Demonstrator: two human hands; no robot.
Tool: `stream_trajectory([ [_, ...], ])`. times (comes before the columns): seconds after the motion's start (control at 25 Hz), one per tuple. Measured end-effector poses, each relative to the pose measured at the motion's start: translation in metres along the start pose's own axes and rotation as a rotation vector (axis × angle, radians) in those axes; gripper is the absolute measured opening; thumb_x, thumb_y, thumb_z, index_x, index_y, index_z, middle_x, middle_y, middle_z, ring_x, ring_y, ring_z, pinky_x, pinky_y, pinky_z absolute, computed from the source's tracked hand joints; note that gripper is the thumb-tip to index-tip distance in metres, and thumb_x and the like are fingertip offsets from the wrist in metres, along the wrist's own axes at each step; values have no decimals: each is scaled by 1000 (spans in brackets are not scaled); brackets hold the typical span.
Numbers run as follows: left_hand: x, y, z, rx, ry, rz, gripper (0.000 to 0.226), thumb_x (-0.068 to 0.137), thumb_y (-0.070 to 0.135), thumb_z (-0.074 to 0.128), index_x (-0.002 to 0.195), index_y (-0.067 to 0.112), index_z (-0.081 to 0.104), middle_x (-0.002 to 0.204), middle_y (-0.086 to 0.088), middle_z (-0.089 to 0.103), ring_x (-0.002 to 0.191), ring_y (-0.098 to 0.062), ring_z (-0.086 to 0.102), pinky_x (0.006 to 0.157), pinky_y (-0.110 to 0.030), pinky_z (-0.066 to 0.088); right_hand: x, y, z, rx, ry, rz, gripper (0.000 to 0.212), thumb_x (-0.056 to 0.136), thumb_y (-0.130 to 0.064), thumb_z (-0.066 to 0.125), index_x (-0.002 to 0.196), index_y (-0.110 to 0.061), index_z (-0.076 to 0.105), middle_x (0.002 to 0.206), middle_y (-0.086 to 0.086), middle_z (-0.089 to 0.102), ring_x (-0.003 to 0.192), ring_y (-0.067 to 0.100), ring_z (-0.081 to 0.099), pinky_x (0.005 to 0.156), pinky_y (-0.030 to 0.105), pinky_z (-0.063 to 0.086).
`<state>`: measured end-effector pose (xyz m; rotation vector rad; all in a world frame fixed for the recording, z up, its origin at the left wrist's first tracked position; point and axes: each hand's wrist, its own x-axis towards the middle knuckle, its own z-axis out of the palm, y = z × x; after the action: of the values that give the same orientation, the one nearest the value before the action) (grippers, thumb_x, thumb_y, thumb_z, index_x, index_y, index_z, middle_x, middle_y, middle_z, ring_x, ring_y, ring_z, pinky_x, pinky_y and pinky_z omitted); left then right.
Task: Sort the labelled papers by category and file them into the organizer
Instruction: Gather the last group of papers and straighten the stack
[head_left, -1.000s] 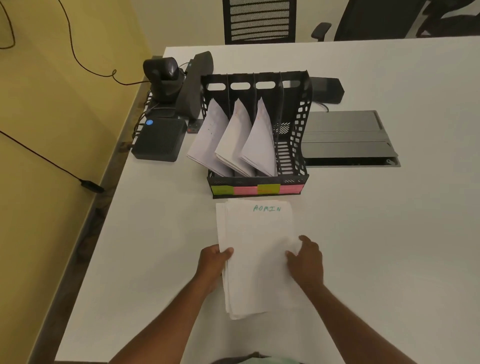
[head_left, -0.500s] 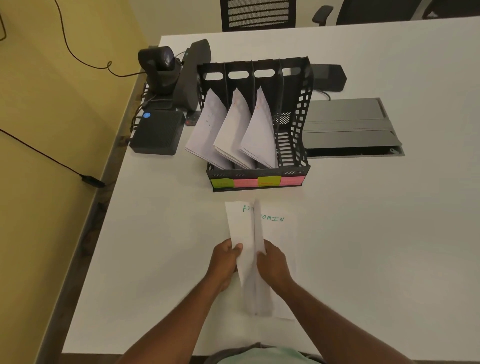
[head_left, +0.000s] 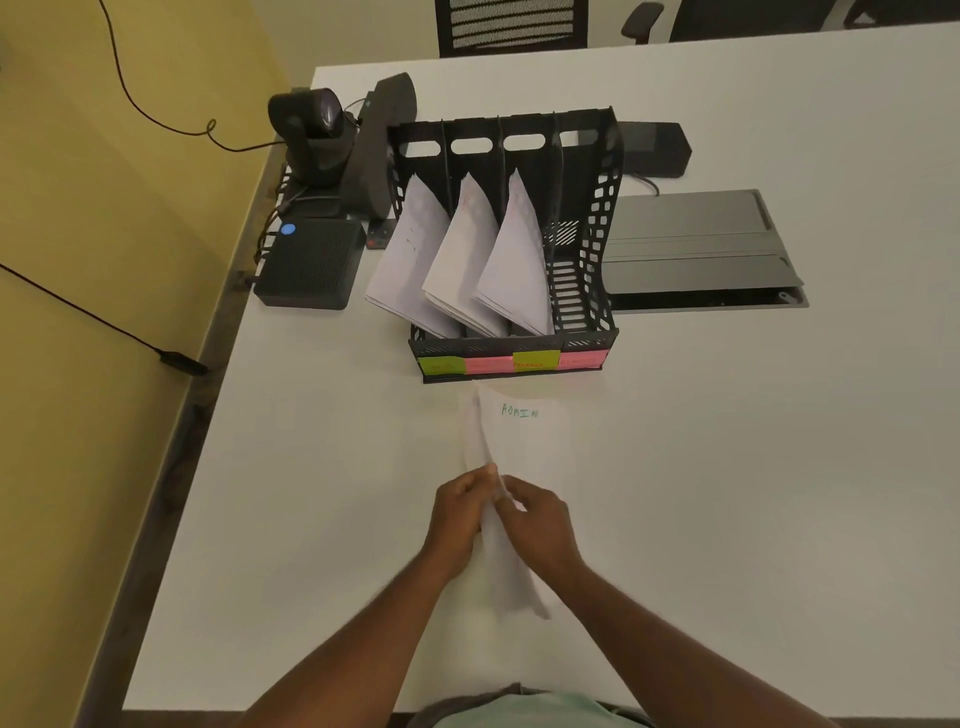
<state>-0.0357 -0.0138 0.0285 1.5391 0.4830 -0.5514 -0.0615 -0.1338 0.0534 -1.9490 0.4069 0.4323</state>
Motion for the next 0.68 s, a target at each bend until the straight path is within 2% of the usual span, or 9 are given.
stream_trajectory([
  [0.12, 1, 6, -1, -41, 45, -25, 26, 97, 33, 59, 96, 15, 77, 97, -8, 78, 96, -24, 73, 90, -40, 57, 0, -3, 8, -20, -41, 35, 36, 97, -40, 52, 129, -27, 61, 127, -10, 65, 115, 6, 59, 85, 2, 37],
  [0.2, 2, 8, -6, -96, 59, -64, 25, 100, 31, 54, 99, 16, 75, 102, -9, 77, 97, -25, 73, 87, -39, 59, 1, -4, 7, -50, -26, 59, 48, 95, -42, 56, 138, -22, 51, 140, -6, 56, 128, 14, 52, 101, 19, 39],
  [0.28, 4, 9, -9, -156, 44, -92, 26, 102, 31, 50, 105, 18, 72, 105, -7, 76, 98, -25, 72, 84, -37, 59, 1, -6, 6, -50, -20, 76, 60, 93, -43, 60, 145, -19, 43, 147, -2, 50, 133, 18, 48, 107, 28, 38],
  [0.4, 2, 13, -6, -246, 18, -123, 25, 102, 26, 49, 107, 15, 71, 103, -8, 77, 98, -27, 72, 87, -40, 59, 4, -9, 8, -18, -28, 87, 65, 92, -42, 62, 147, -18, 37, 147, 0, 50, 131, 21, 50, 105, 29, 41],
  [0.52, 2, 12, -6, -222, 27, -120, 20, 99, 17, 56, 104, 8, 74, 99, -11, 77, 93, -29, 73, 85, -40, 60, 5, -9, 8, -50, -4, 66, 53, 97, -34, 57, 144, -16, 41, 140, 0, 56, 124, 22, 57, 99, 29, 47],
  [0.6, 5, 9, -6, -151, 95, -103, 15, 94, 14, 63, 95, 5, 76, 96, -15, 77, 91, -34, 73, 84, -45, 60, 5, -10, 5, -30, 39, 45, 40, 100, -23, 49, 139, -13, 49, 129, 1, 63, 111, 19, 63, 91, 24, 50],
  [0.68, 10, 7, -8, -9, 221, -62, 14, 90, 16, 69, 90, 4, 74, 91, -16, 76, 90, -39, 72, 82, -49, 60, 6, -9, -3, 6, 132, 57, 35, 100, -15, 44, 132, -13, 56, 121, 4, 67, 99, 16, 62, 91, 24, 49],
])
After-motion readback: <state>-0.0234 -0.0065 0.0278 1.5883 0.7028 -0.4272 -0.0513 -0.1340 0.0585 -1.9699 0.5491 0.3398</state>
